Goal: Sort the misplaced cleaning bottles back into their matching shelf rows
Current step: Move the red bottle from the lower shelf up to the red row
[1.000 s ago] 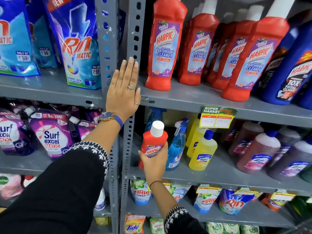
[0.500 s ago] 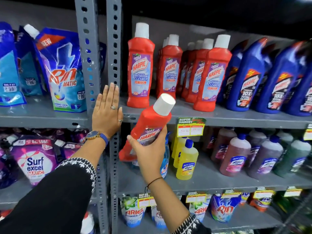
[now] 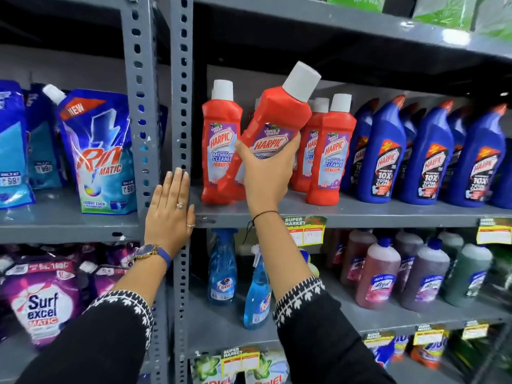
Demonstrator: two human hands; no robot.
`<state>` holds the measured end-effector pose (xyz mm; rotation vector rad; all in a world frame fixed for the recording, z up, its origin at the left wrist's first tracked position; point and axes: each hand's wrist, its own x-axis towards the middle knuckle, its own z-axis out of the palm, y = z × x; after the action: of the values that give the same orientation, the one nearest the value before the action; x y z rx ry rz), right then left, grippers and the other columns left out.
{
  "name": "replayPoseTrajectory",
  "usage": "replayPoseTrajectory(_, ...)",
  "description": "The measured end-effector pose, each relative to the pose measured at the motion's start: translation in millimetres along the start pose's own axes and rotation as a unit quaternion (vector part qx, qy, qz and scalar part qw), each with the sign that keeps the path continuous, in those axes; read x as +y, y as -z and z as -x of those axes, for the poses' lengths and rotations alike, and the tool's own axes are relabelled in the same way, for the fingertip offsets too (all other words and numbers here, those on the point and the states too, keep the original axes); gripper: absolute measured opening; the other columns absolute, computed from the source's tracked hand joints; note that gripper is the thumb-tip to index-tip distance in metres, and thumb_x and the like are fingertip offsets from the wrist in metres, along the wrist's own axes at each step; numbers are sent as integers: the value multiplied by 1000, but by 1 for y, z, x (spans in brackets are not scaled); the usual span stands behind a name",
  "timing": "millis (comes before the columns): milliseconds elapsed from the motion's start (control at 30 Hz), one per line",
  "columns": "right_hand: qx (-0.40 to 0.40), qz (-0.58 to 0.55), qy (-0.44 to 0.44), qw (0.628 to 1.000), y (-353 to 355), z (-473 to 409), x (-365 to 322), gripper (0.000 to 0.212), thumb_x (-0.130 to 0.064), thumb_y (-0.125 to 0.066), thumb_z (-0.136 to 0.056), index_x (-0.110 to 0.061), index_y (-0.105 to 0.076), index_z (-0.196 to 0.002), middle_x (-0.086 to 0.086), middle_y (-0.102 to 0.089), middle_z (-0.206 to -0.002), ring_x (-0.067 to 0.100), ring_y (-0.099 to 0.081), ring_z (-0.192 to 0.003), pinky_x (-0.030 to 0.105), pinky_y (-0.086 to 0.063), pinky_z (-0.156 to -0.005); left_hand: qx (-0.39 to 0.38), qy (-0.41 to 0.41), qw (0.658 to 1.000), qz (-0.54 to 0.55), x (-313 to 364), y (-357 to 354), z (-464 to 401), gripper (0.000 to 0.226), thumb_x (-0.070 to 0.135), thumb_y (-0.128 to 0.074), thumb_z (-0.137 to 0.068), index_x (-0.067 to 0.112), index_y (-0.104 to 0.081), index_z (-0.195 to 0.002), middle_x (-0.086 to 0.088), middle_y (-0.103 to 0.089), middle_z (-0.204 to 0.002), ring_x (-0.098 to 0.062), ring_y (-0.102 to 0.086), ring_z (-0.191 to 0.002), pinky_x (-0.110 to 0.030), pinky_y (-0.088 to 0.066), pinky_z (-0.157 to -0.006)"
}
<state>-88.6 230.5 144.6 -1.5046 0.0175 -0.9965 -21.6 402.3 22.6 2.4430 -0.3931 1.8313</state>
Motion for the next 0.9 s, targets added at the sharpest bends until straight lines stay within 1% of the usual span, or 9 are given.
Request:
replayPoseTrajectory(33, 9, 18, 4, 1000, -2, -9, 0, 109, -47, -82, -64, -24, -17, -149, 1, -50, -137, 22, -50, -122, 42, -44, -92, -1, 2, 1000, 1, 0, 0, 0, 66, 23, -34, -91, 4, -15, -151, -3, 2, -160, -17, 1, -146, -33, 0, -119)
replayPoseTrajectory(133, 16, 79, 19, 997, -6, -34, 0, 110, -46, -81, -67, -22, -14, -150, 5, -46, -140, 26, -49, -124, 46, -46, -91, 6, 3, 1000, 5, -1, 0, 0, 65, 23, -32, -91, 5, -13, -151, 0, 6, -160, -17, 1, -146, -33, -1, -119)
replayPoseTrajectory(300, 19, 168, 28, 985, -16, -60, 16, 110, -38, -80, -71, -18, -7, -151, 9, -38, -146, 30, -43, -129, 48, -47, -91, 11, -6, 1000, 6, -1, -2, 1, 70, 24, -31, -92, 13, 0, -153, 1, 8, -160, -17, 2, -146, -33, -1, -119)
replayPoseTrajectory(433, 23, 206, 19, 978, -29, -61, 40, 110, -31, -81, -70, -14, -9, -150, 10, -34, -149, 34, -43, -129, 51, -45, -99, 11, -7, 1000, 1, -2, -3, 2, 71, 24, -32, -91, 13, 1, -153, 0, 7, -160, -17, 1, -147, -34, -2, -119)
replayPoseTrajectory(567, 40, 204, 19, 978, -35, -64, 58, 104, -29, -79, -72, -9, -13, -149, 14, -33, -150, 35, -41, -130, 49, -42, -104, 13, -7, 1000, 2, -1, -3, 2, 71, 24, -32, -91, 13, 1, -153, 1, 7, -160, -17, 1, -147, -33, -1, -119)
replayPoseTrajectory(700, 56, 187, 38, 980, -38, -60, 68, 100, -27, -77, -75, -6, -14, -149, 18, -32, -150, 33, -35, -136, 44, -32, -111, 11, -7, 1000, 3, -2, -4, 3, 70, 24, -32, -92, 14, 1, -153, 2, 8, -160, -16, 1, -147, -33, -1, -119)
replayPoseTrajectory(767, 54, 192, 35, 979, -39, -57, 71, 100, -22, -76, -76, -6, -10, -150, 20, -29, -151, 34, -29, -139, 48, -27, -113, 11, -7, 1000, 3, -2, -4, 3, 71, 24, -32, -92, 14, 1, -153, 2, 8, -160, -16, 1, -147, -33, -1, -119)
replayPoseTrajectory(833, 43, 214, 5, 976, -39, -50, 77, 104, -17, -75, -77, -9, -2, -151, 21, -24, -154, 34, -22, -142, 56, -21, -112, 10, -7, 1000, 1, -2, -4, 3, 71, 24, -33, -92, 14, 1, -153, 2, 8, -160, -16, 1, -147, -33, -1, -119)
replayPoseTrajectory(900, 31, 229, -29, 973, -38, -43, 87, 107, -10, -74, -77, -13, 4, -151, 22, -20, -155, 36, -19, -143, 58, -16, -113, 11, -7, 1000, 1, -2, -4, 3, 71, 24, -33, -92, 14, 1, -153, 2, 8, -160, -17, 1, -147, -33, -1, -119)
